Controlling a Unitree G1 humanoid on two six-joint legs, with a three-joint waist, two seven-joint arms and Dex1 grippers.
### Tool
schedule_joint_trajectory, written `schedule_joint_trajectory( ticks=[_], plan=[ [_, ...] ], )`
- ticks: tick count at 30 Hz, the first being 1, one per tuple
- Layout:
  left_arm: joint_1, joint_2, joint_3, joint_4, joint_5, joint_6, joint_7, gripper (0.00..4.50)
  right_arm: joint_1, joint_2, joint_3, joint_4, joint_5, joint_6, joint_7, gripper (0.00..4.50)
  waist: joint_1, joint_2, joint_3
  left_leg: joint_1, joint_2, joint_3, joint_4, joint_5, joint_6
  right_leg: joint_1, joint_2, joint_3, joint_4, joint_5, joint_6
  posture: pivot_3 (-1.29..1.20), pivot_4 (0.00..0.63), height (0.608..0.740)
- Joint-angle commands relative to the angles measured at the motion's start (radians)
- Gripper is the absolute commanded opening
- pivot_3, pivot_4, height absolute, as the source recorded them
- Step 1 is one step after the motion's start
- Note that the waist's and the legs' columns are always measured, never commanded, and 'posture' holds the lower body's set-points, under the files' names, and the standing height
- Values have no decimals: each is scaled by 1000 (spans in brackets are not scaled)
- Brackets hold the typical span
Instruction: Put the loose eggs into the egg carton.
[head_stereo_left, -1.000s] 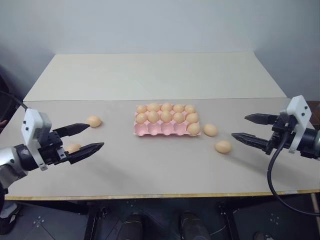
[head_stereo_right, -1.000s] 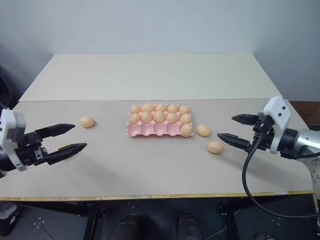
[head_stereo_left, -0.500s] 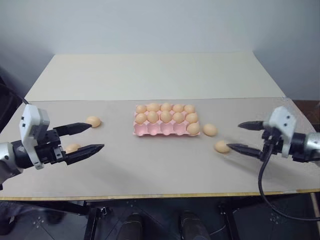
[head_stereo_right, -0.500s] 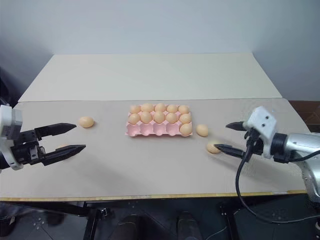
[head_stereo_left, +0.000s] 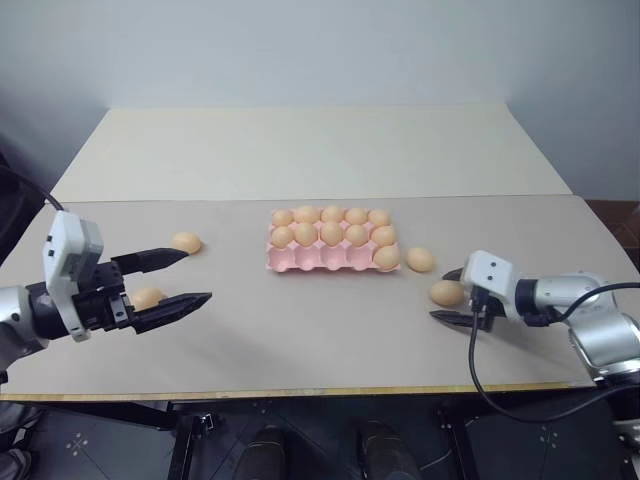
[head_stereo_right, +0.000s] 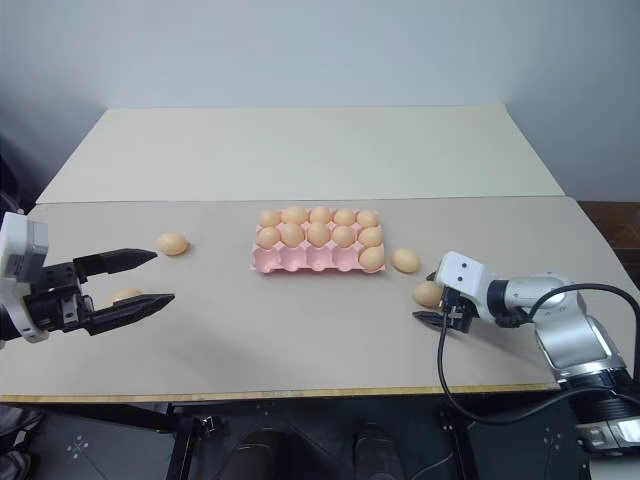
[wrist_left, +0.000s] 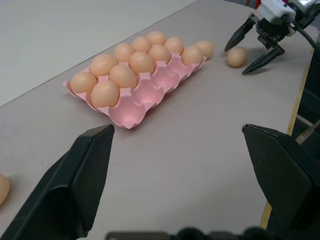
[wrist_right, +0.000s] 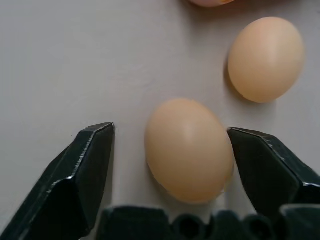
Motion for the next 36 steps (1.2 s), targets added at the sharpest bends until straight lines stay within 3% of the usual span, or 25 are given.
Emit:
schedule_joint_trajectory(
  ticks=[1, 3, 4, 8, 12, 17, 23, 31, 36],
  plan=[
    [0, 7, 45, -36, -23, 0, 9, 4500, -24, -3, -16, -7, -8, -21, 3, 2827, 0, 0, 0, 0, 0, 0, 0, 0, 0, 0, 0, 0, 0, 0, 0, 0, 150, 740],
    [4, 6, 51, -42, -25, -3, 14, 4500, -15, -10, -44, -56, 13, 9, 0, 2169, 0, 0, 0, 0, 0, 0, 0, 0, 0, 0, 0, 0, 0, 0, 0, 0, 150, 740],
    [5, 6, 53, -44, -25, -4, 16, 4500, -13, -13, -54, -75, 21, 23, 0, 2071, 0, 0, 0, 0, 0, 0, 0, 0, 0, 0, 0, 0, 0, 0, 0, 0, 150, 740],
    [-7, -6, 56, -55, -48, -2, 42, 4500, -30, -29, -112, -240, 90, 114, 6, 2056, 1, 0, 0, 0, 0, 0, 0, 0, 0, 0, 0, 0, 0, 0, 0, 0, 150, 740],
    [-38, -20, 27, -47, -61, -7, 72, 4500, -145, 54, -75, -287, 115, 183, -37, 2056, -7, 0, 0, 1, 2, 0, 0, 0, 0, 0, 1, 1, 1, 1, -1, 0, 150, 740],
    [-70, -10, -4, -15, -46, -19, 62, 4500, -305, 204, 28, -145, 30, 164, -119, 2056, -3, 0, 0, 1, 1, 0, 0, 0, 0, 0, 2, 1, 0, 1, -1, 0, 150, 740],
    [-72, -17, -10, -7, -33, -26, 54, 4500, -394, 338, 104, -23, -35, 155, -177, 2056, -1, 0, 0, -6, 1, 0, 0, 0, -1, -10, 1, 1, 3, 1, -1, 0, 150, 740],
    [-53, -24, 2, -9, -35, -25, 58, 4500, -389, 365, 101, -65, -49, 248, -209, 4472, -1, 0, 0, -8, 1, 2, 0, 1, -1, -14, 1, 4, 6, 1, -1, 0, 150, 740],
    [-60, -20, -7, 15, -16, -33, 56, 4500, -350, 314, -25, -195, 30, 313, -215, 4472, 0, 0, 0, -8, 1, 2, 0, 1, -1, -14, 1, 4, 6, 1, -1, 0, 150, 740]
  ],
)
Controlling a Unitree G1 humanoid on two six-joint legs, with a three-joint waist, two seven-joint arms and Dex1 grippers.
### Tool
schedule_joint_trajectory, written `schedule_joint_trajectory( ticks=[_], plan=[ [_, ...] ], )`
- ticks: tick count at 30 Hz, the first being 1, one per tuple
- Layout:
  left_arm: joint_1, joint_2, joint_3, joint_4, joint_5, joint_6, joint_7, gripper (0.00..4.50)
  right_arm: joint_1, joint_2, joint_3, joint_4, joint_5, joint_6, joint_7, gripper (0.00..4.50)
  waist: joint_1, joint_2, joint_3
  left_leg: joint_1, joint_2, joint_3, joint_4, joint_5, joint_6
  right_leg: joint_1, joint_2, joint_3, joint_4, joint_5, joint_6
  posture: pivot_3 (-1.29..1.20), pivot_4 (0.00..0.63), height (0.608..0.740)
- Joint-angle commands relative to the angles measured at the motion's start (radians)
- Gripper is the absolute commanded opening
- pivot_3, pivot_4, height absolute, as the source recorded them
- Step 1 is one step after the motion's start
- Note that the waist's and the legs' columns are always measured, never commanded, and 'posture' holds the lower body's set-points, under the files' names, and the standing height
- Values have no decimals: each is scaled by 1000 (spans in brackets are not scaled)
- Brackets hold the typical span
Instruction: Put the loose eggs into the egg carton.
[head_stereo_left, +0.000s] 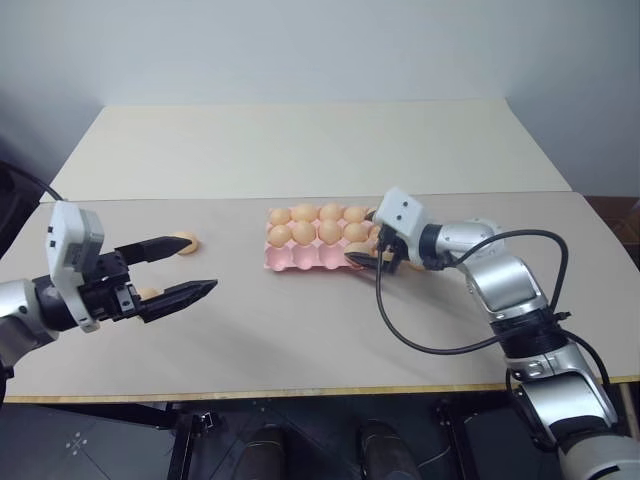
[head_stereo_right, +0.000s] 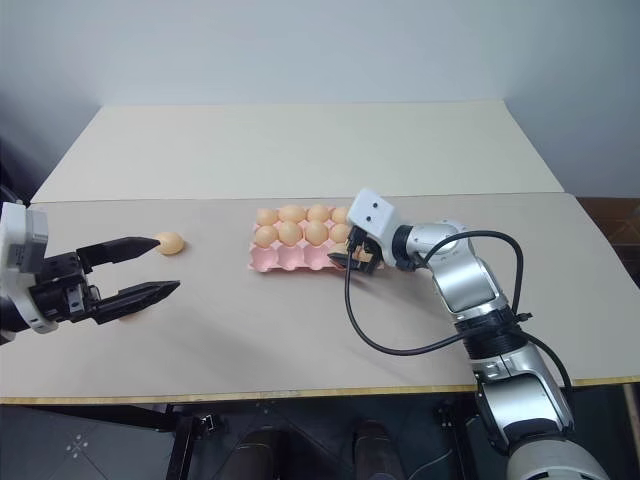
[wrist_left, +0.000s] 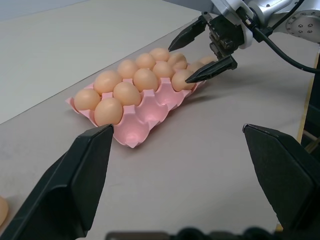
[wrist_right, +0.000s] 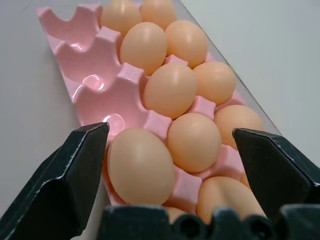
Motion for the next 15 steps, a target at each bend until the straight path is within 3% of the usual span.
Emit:
schedule_joint_trajectory(
  ticks=[1, 9, 15],
  plan=[
    [-4, 9, 20, 9, 19, -29, -6, 4500, 41, -66, -140, -150, 87, 48, 18, 4472, 4, 0, 0, 0, 0, 0, 0, 0, 0, 0, 0, 0, 0, 0, 0, 0, 150, 740],
    [20, 13, 11, 97, 99, -101, -65, 4500, 376, -287, -568, -436, 430, 204, 182, 4472, 21, 0, 0, 1, 0, 1, 0, 0, 0, 2, 0, 0, -1, 0, 0, 0, 150, 740],
    [24, 17, 6, 105, 104, -91, -82, 4500, 565, -354, -625, -443, 425, 144, 204, 4472, 12, 0, 0, 5, 1, 3, 0, 0, 1, 6, 1, 1, -1, 0, 0, 0, 150, 740]
  ],
)
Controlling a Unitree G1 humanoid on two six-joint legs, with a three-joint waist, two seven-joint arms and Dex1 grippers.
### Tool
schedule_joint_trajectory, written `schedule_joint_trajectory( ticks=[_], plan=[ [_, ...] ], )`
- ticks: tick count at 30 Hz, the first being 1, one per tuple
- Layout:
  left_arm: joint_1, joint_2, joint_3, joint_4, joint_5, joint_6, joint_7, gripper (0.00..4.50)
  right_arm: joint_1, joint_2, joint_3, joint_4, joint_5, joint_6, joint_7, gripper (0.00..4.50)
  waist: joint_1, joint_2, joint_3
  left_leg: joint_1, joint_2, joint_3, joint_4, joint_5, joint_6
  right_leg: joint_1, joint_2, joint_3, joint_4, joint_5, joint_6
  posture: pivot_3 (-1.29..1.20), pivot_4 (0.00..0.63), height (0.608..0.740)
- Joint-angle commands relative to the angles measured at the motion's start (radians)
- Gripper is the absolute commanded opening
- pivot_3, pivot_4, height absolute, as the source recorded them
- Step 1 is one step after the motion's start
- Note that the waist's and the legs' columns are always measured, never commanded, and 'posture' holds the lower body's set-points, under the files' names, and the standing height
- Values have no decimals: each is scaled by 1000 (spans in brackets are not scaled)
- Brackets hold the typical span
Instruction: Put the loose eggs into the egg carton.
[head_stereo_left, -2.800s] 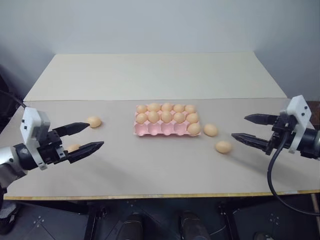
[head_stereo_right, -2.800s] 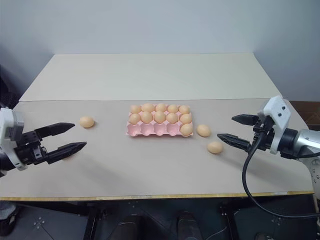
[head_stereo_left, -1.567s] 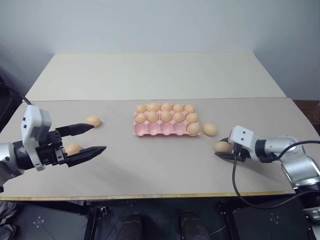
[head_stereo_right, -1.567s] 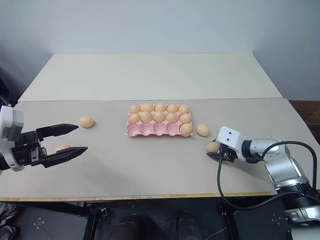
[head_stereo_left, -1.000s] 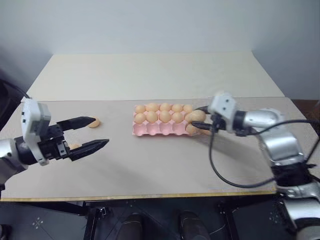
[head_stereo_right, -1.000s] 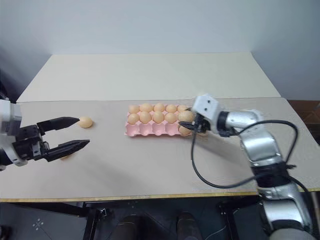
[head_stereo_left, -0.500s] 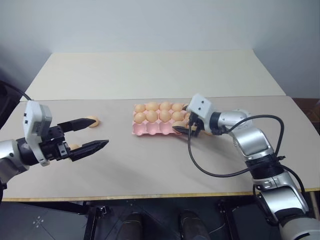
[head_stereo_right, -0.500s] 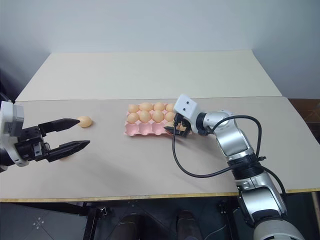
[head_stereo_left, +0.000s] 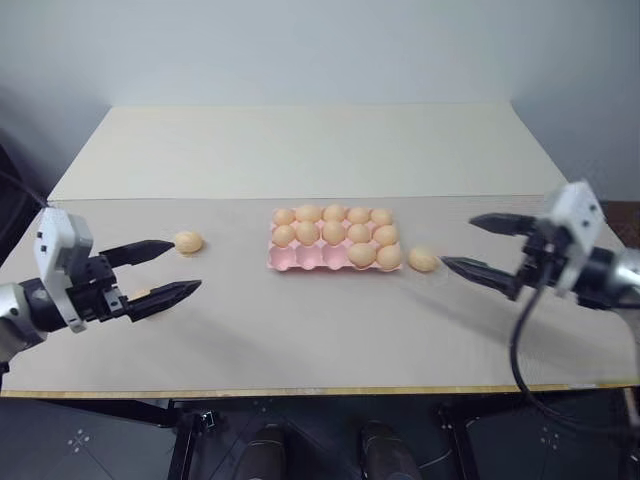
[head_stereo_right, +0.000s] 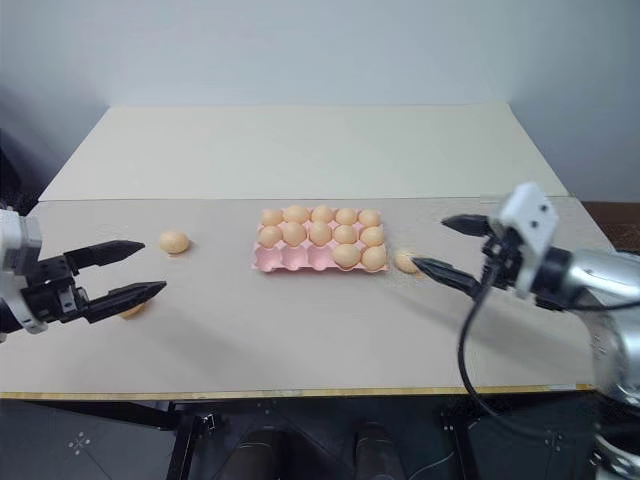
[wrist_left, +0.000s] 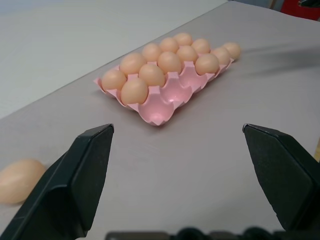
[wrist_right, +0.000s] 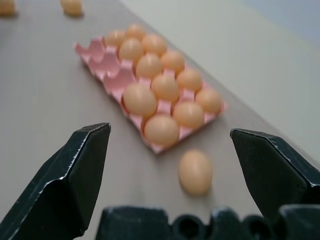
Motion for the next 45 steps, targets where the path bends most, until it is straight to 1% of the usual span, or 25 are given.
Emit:
schedule_joint_trajectory(
  ticks=[1, 5, 8, 10, 12, 14, 18, 20, 23, 26, 28, 30, 32, 36, 37, 39, 42, 45],
  plan=[
    [-16, 7, 9, -7, 0, -9, 0, 4500, 11, -23, -20, -9, 4, -52, -6, 4472, -6, 0, 0, 1, 0, 0, 0, 0, 0, 1, 0, 0, 0, 0, 0, 0, 150, 740],
    [-35, 5, 4, -14, -6, 2, 12, 4500, -16, -31, 20, 41, -23, -88, -31, 4472, -11, 0, 0, 3, 0, 1, 0, 0, 0, 3, 1, 1, 0, 0, 0, 0, 150, 740],
    [-48, 0, -1, -26, -19, 15, 24, 4500, -70, -19, 119, 124, -93, -146, -60, 4472, -14, 0, 0, 3, 0, 1, 0, 0, 0, 3, 1, 1, 0, 0, 0, 0, 150, 740],
    [-63, -7, -17, -34, -21, 13, 32, 4500, -144, 12, 240, 249, -198, -237, -94, 4472, -18, 0, 0, 3, 0, 1, 0, 0, 0, 2, 0, 1, 0, 0, 0, 0, 150, 740],
    [-76, -6, -28, -34, -24, 17, 36, 4500, -204, 38, 309, 351, -255, -298, -109, 4472, -17, -1, 0, 4, 0, 1, 0, 0, 0, 3, 1, 1, 0, 0, 0, 0, 150, 740],
    [-84, 4, -25, -34, -39, 33, 31, 4500, -266, 72, 355, 446, -283, -337, -109, 4472, -17, -1, 0, 4, 1, 1, 0, 0, 0, 3, 1, 1, 0, 0, 0, 0, 150, 740],
    [-74, 9, -4, -42, -40, 40, 31, 4500, -402, 166, 456, 662, -350, -431, -109, 4472, -20, -1, 0, -3, 0, 2, 0, 0, 0, -5, 1, 3, 2, 0, 0, 0, 150, 740],
    [-69, 7, 1, -47, -39, 41, 33, 4500, -438, 193, 479, 730, -380, -472, -120, 4472, -19, -1, 0, -2, 1, 2, 0, 0, 0, -6, 1, 4, 2, 0, 0, 0, 150, 740],
    [-52, 4, 12, -61, -37, 40, 36, 4500, -491, 238, 518, 838, -428, -484, -152, 4472, -17, -1, 0, -2, 0, 2, 0, 0, 0, -6, 1, 4, 2, 0, 0, 0, 150, 740],
    [-43, 5, 22, -67, -36, 38, 38, 4500, -504, 251, 531, 906, -470, -522, -188, 3872, -14, -1, 0, -2, 0, 2, 0, 0, 0, -6, 1, 4, 2, 0, 0, 0, 150, 740],
    [-38, 6, 33, -68, -39, 37, 36, 4500, -502, 258, 519, 917, -473, -536, -209, 3207, -14, -1, 0, -2, 0, 2, 0, 0, 0, -5, 1, 4, 2, 0, 0, 0, 150, 740],
    [-37, 5, 34, -68, -39, 36, 37, 4500, -492, 252, 504, 892, -453, -538, -195, 2481, -15, -1, 0, -2, 0, 2, 0, 0, 0, -5, 1, 4, 2, 0, 0, 0, 150, 740],
    [-37, 4, 34, -69, -38, 34, 38, 4500, -476, 237, 489, 839, -435, -526, -185, 1964, -15, -1, 0, -2, 0, 2, 0, 0, 0, -5, 1, 4, 2, 0, 0, 0, 150, 740],
    [-36, -1, 39, -73, -36, 31, 43, 4500, -432, 193, 452, 687, -408, -468, -161, 1911, -15, 0, 0, -3, 0, 2, 0, 0, 0, -6, 1, 4, 2, 0, 0, 0, 150, 740],
    [-29, -3, 43, -76, -36, 30, 43, 4500, -421, 162, 440, 584, -395, -409, -147, 1911, -15, 0, 0, -3, 0, 2, 0, 0, 0, -6, 1, 4, 2, 0, 0, 0, 150, 740],
    [-20, -5, 48, -78, -37, 31, 41, 4500, -415, 133, 430, 460, -379, -343, -140, 1911, -15, 1, 1, -3, 0, 2, 0, 0, 0, -7, 1, 4, 2, 0, 0, 0, 150, 740],
    [-15, -10, 38, -76, -31, 24, 43, 4500, -457, 187, 467, 328, -335, -217, -151, 1911, -25, 1, 1, -2, 2, 2, 0, 0, 0, -6, 3, 5, 2, 0, 0, 0, 150, 740],
    [-22, -15, 21, -75, -27, 21, 49, 4500, -495, 278, 538, 302, -326, -172, -157, 1911, -34, 1, 1, 0, 3, 2, 0, 0, 0, -5, 5, 6, 3, 1, -1, 0, 150, 740]
  ],
)
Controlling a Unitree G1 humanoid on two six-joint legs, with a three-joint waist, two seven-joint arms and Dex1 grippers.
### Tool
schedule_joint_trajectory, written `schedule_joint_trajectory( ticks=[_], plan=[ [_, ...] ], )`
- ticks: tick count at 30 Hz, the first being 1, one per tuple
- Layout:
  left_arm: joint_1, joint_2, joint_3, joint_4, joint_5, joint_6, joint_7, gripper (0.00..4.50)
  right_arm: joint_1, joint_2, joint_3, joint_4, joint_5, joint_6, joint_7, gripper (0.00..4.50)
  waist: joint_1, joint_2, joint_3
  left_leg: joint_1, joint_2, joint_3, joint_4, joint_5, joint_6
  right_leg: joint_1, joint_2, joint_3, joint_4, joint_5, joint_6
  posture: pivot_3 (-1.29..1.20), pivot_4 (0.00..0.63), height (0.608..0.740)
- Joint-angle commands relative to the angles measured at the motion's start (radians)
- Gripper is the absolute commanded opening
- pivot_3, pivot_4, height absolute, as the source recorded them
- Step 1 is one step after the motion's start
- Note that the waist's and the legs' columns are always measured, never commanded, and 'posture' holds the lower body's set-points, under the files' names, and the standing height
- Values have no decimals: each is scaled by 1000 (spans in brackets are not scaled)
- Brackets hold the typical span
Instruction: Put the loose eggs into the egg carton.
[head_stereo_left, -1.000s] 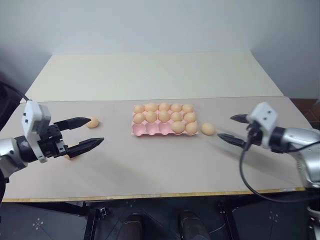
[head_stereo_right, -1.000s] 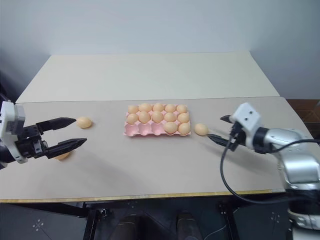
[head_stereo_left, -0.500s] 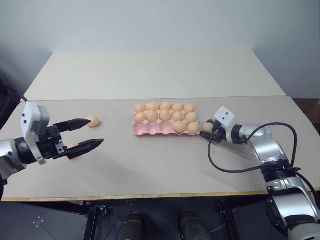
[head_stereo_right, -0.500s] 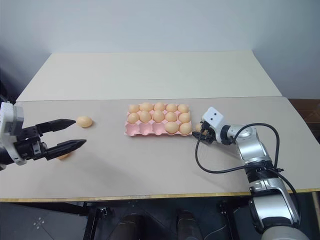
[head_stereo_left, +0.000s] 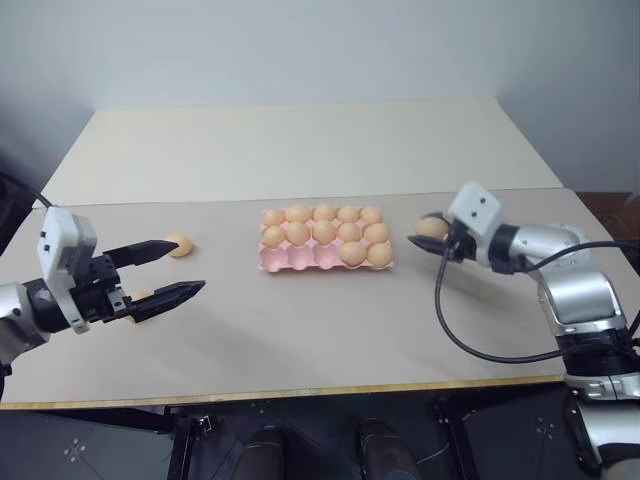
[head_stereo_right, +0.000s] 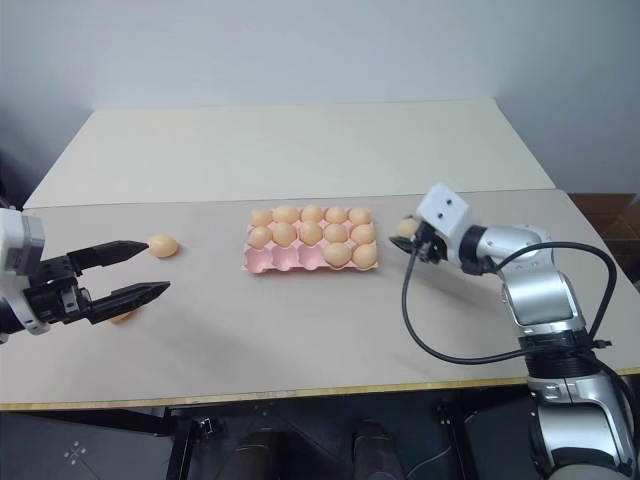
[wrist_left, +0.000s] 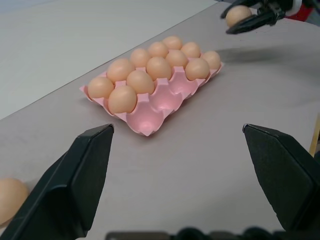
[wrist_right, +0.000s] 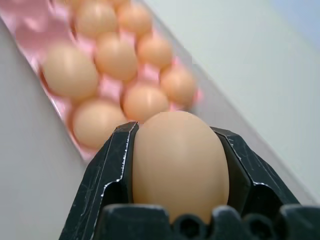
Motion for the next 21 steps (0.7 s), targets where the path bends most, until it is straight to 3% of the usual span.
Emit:
schedule_joint_trajectory(
  ticks=[1, 6, 11, 18, 19, 21],
  plan=[
    [-11, -2, 6, -19, 2, -21, 10, 4500, -39, 87, 87, -36, 14, 38, -8, 1911, -2, 0, 0, 0, 0, 0, 0, 0, 0, 0, 0, 0, 0, 0, 0, 0, 150, 740],
    [-21, -9, -16, -17, 15, -29, 19, 4500, -123, 256, 183, 104, -53, 15, -102, 1911, -2, 0, 0, -2, -1, 0, 0, 0, 0, -3, -1, 0, 0, 0, 0, 0, 150, 740],
    [-9, -15, -5, -25, 13, -28, 25, 4500, -177, 307, 198, 235, -95, -29, -131, 1911, 7, 0, 0, -3, -1, 0, 0, 0, 0, -3, -1, 0, -1, 0, 0, 0, 150, 740],
    [1, -23, -5, -25, 15, -29, 30, 4500, -193, 348, 201, 235, -87, -14, -122, 4238, 4, 0, 0, -2, -1, 0, 0, 0, 0, -3, -1, 0, 0, 0, 0, 0, 150, 740],
    [0, -24, -7, -26, 15, -28, 32, 4500, -193, 352, 195, 227, -88, -12, -130, 4480, 3, 0, 0, -2, -1, 0, 0, 0, 0, -3, -1, 0, 0, 0, 0, 0, 150, 740],
    [-1, -25, -6, -24, 12, -26, 35, 4500, -192, 347, 176, 194, -87, 6, -145, 4480, 1, 0, 0, -2, -1, 0, 0, 0, 0, -3, -1, 0, 0, 0, 0, 0, 150, 740]
  ],
)
